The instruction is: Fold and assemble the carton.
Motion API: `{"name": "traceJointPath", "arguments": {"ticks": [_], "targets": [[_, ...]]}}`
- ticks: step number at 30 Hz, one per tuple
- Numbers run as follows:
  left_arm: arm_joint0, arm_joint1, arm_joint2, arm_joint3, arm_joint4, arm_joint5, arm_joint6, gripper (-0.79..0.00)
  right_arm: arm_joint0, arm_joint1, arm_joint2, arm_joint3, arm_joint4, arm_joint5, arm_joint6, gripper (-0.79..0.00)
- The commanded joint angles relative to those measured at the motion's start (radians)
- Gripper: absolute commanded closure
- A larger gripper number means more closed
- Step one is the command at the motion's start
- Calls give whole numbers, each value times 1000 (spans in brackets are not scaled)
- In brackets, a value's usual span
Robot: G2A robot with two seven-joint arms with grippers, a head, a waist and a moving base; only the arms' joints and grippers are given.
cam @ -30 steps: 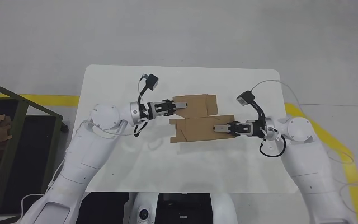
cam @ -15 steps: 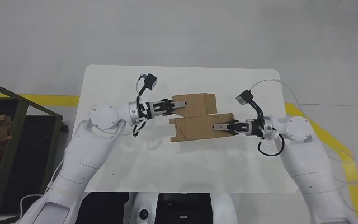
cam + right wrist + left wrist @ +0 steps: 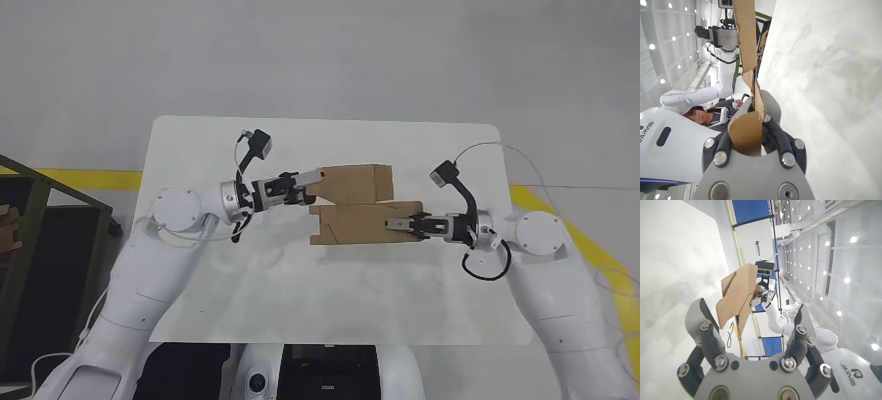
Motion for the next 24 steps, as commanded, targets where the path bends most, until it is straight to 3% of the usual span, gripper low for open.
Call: {"name": "traceJointPath", "arguments": {"ticks": [1, 14, 24], "targets": [[6, 2, -8, -15, -4, 2, -7, -785, 1, 1, -4, 0, -9, 6, -8, 0], [46, 14, -48, -96, -5, 6, -26, -785, 6, 7, -39, -5, -57, 27, -45, 0], [24, 14, -37, -91, 12, 5, 8, -785, 5, 12, -53, -22, -38, 18, -35, 0]]}}
